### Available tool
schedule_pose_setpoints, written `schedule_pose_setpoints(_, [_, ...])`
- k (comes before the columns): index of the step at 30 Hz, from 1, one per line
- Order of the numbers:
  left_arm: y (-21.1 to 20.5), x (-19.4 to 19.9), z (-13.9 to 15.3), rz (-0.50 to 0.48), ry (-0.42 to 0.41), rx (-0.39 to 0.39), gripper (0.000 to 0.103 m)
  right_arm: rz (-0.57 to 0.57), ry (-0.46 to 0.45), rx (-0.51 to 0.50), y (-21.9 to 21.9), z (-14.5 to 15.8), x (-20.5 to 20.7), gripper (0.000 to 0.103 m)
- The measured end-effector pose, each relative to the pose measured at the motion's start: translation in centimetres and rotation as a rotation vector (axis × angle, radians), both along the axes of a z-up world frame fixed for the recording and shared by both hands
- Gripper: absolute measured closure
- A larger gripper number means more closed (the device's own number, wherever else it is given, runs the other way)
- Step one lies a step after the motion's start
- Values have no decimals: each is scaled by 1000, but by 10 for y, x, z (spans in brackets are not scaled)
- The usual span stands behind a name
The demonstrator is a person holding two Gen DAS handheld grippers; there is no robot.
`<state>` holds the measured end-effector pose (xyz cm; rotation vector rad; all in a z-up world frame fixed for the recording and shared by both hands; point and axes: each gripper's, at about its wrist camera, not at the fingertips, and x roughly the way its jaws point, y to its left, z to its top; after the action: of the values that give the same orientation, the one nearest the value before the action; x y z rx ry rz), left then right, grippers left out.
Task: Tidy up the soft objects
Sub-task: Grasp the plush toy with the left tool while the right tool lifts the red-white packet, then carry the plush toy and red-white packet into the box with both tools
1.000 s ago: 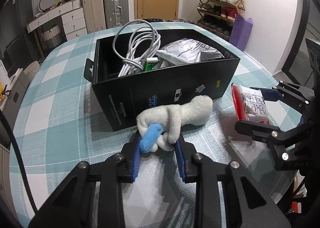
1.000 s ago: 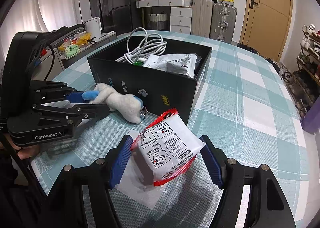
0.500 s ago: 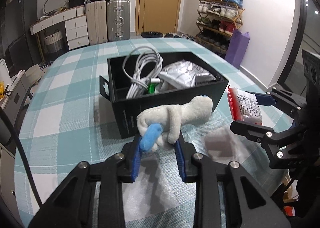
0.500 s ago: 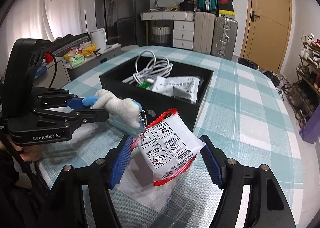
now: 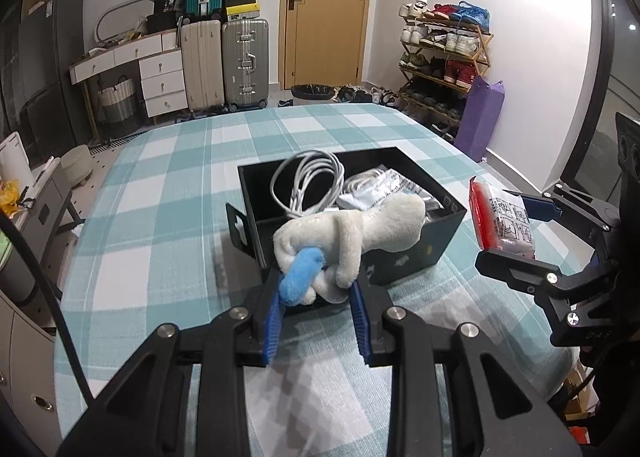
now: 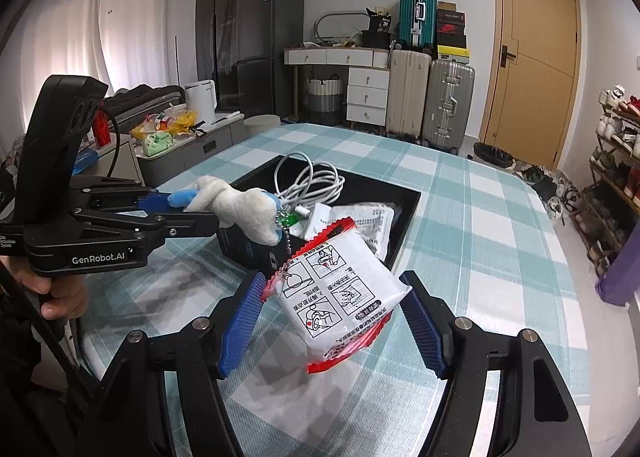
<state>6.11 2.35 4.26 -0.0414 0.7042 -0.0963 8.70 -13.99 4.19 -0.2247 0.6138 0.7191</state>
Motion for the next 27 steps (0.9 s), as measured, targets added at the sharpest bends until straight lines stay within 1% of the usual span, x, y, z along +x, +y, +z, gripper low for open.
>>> schedule_pose_setpoints(17, [-1, 30, -2, -5, 13, 30, 75, -3, -31, 40, 11, 12, 31, 33])
schedule_pose_setpoints(27, [-4, 43, -7, -25, 24, 44, 75, -21, -30, 36, 14, 9, 49, 33])
